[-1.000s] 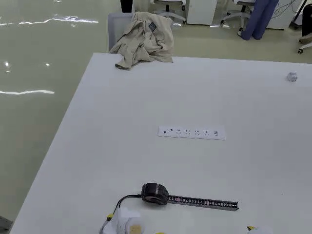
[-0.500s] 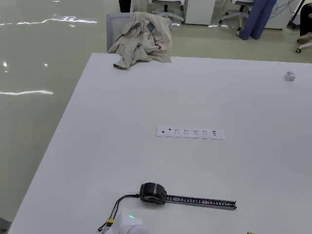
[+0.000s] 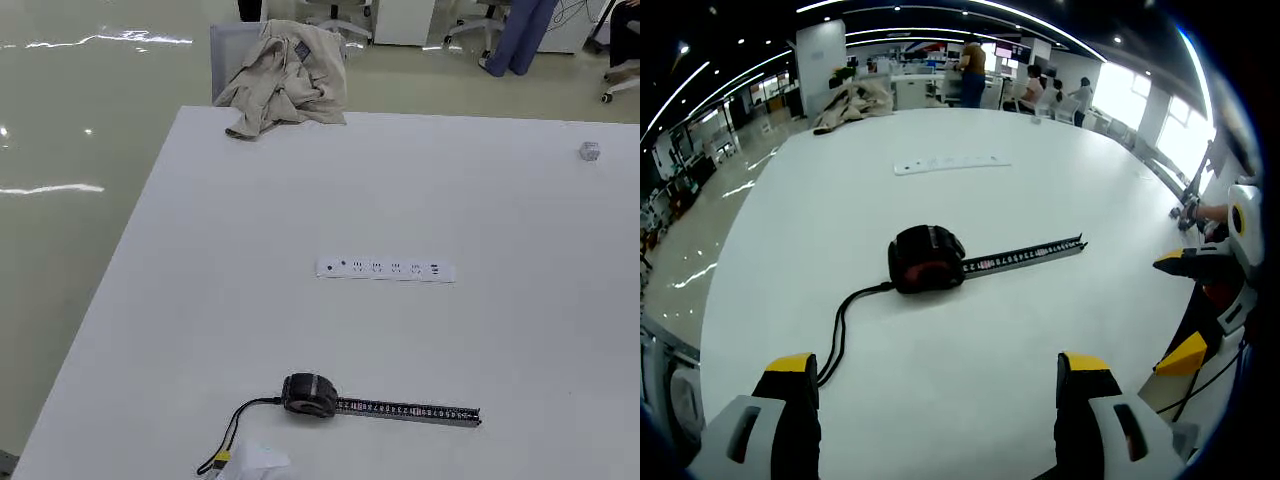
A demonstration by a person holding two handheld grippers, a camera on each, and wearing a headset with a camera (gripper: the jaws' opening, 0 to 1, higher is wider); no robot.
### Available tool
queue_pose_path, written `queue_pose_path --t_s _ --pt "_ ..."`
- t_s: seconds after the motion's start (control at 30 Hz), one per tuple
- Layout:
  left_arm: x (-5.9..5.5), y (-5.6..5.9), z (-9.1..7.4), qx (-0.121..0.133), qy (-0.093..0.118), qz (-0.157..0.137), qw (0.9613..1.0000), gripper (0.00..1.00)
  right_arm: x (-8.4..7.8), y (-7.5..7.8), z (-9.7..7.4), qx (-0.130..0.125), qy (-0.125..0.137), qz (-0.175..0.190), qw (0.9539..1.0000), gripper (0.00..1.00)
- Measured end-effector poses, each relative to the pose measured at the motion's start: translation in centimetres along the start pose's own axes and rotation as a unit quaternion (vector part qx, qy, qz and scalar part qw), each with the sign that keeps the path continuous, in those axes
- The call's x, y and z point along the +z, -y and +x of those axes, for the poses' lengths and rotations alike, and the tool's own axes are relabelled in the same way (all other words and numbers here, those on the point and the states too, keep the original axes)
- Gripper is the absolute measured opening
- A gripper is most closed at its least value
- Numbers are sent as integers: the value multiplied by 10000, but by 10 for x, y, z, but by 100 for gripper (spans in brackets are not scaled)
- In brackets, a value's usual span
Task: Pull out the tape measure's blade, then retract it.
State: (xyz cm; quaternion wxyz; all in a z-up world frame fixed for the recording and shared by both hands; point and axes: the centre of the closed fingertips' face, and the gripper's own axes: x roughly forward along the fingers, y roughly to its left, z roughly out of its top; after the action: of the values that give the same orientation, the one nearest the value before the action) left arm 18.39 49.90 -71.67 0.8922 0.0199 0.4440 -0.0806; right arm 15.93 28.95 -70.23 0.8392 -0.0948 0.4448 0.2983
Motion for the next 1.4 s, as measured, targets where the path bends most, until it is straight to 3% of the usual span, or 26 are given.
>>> queue_pose_path --t_s 0.57,0.83,1.23,1.4 --pt "2 0 2 107 36 -47 9999 95 -5 10 0 -162 -59 128 9998 96" --pt "2 4 8 76 24 -81 9999 94 0 14 2 -239 27 173 9996 95" --pt "11 -1 25 172 76 -225 9996 92 7 27 8 -392 75 198 9990 92" --pt "22 -4 32 197 221 -317 9991 91 6 29 16 -378 28 98 9992 90"
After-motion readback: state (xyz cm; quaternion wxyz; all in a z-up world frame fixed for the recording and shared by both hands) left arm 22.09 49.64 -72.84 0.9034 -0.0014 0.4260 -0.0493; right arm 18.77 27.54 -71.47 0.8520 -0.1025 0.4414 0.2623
